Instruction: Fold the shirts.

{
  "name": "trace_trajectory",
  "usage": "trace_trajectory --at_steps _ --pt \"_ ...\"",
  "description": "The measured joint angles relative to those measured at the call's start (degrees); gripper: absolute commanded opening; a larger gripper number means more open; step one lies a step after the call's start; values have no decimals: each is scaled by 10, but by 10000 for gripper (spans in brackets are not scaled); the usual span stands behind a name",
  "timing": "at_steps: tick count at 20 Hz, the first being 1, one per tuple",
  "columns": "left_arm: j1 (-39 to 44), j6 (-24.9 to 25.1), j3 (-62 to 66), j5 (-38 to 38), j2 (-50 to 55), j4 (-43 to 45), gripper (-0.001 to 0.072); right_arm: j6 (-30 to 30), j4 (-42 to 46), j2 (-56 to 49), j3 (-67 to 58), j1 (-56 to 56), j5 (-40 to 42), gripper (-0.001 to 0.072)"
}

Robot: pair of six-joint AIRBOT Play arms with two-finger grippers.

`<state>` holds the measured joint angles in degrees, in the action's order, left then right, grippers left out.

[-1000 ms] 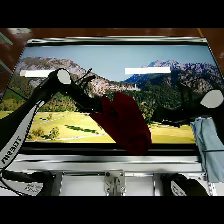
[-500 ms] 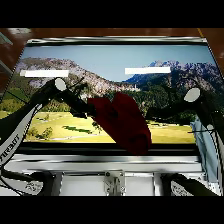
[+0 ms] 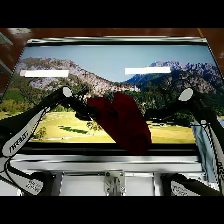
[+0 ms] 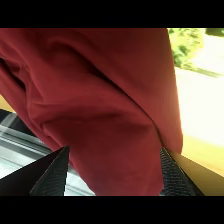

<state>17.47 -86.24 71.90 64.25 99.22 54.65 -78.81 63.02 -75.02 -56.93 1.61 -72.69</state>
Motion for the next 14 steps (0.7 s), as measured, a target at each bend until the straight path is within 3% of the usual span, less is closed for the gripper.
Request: trace_trajectory --at_steps 3,5,14 --pt "-1 -10 -1 -42 8 -4 191 14 -3 -2 0 0 -25 695" --pt "-1 -14 -1 -66 10 -5 59 19 -3 -3 0 0 -37 695" --pt "-16 -14 -1 -91 3 6 38 43 51 -71 0 89 -66 694"
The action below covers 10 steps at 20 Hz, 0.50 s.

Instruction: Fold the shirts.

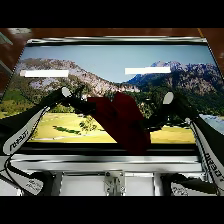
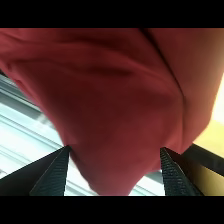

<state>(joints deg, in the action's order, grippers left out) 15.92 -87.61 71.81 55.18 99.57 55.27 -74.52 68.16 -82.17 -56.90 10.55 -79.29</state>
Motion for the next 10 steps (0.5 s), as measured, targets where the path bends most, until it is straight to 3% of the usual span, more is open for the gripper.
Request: trace_trajectory --at_steps 3,4,6,10 --pt "-4 2 0 8 -3 12 38 7 -4 -21 0 17 1 683" --pt "-5 2 0 10 -4 14 38 9 -9 -24 0 20 -2 551" --pt "-5 6 0 14 -9 17 37 18 -14 -28 -1 23 -14 55" --pt "-5 17 2 15 -40 25 36 22 -27 -23 -8 26 -41 59"
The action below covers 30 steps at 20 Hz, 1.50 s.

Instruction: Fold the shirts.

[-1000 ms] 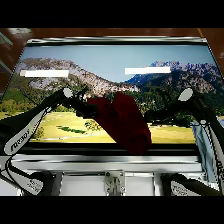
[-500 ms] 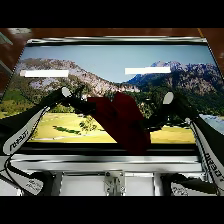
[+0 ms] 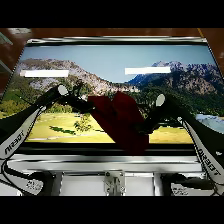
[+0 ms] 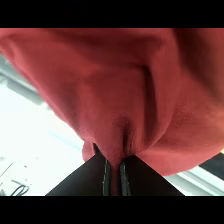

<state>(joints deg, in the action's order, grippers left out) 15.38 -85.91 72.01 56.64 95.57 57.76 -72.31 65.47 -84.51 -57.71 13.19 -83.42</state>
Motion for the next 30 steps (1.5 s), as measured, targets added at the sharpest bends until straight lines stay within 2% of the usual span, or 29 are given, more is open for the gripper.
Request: trace_trajectory --at_steps 3,6,10,12,14,17,18,20,22,26,27,28,29,30 --pt "-1 4 25 -2 -73 25 36 0 -2 48 -49 0 -10 59" --pt "-1 5 84 4 -194 55 36 -12 37 132 -158 0 -12 60" --pt "-1 3 191 -35 -389 98 37 -69 144 273 -327 0 46 60" --pt "-1 -14 220 -46 -462 116 38 -106 187 330 -377 0 82 60" --pt "-1 -43 231 -22 -514 144 40 -141 212 366 -404 0 70 60" --pt "-1 -75 205 48 -542 179 43 -171 217 372 -410 0 -7 60" --pt "-1 -81 181 65 -546 184 69 -177 216 369 -407 0 -25 60" --pt "-1 -90 123 76 -545 188 70 -184 204 348 -399 0 -39 60" --pt "-1 -95 56 64 -540 187 96 -183 161 308 -395 1 -23 60" --pt "-10 -97 -48 20 -522 186 105 -170 1 191 -391 18 53 60" --pt "-19 -97 -62 15 -517 189 535 -167 -28 158 -391 35 70 60" --pt "-32 -98 -72 7 -512 190 702 -163 -49 123 -391 58 81 61" --pt "-49 -102 -80 3 -506 191 702 -159 -61 85 -391 87 86 62" --pt "-66 -108 -85 4 -499 193 702 -155 -72 50 -391 119 96 121"
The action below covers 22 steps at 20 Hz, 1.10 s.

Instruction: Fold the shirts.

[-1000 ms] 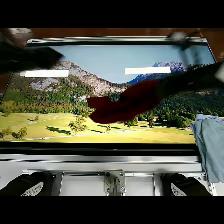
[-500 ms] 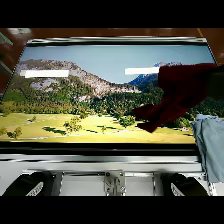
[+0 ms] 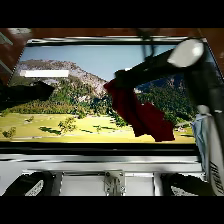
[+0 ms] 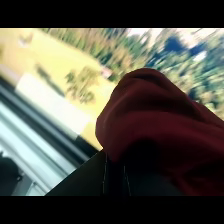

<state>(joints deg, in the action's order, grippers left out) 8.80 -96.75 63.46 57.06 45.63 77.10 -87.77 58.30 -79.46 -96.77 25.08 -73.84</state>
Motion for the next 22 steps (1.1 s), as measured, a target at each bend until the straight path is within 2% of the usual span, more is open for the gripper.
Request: trace_trajectory --at_steps 2,3,7,10,13,15,18,22 --pt "-36 -5 -7 7 15 3 702 6 -14 -66 0 61 14 576" --pt "-50 -6 -11 17 24 3 702 13 -17 -94 0 89 24 637" --pt "-74 5 -35 38 62 -26 703 37 -4 -151 0 136 32 637" --pt "-79 30 -73 45 95 -85 705 45 74 -137 0 94 -28 637" --pt "-81 58 -130 49 121 -148 707 51 182 -106 0 -10 -126 649" --pt "-77 73 -175 51 132 -183 707 51 217 -92 0 -107 -173 676" --pt "-42 85 -230 33 153 -226 707 51 193 -83 16 -248 -217 676" --pt "52 90 -257 -44 225 -297 707 49 144 -79 64 -374 -244 676"
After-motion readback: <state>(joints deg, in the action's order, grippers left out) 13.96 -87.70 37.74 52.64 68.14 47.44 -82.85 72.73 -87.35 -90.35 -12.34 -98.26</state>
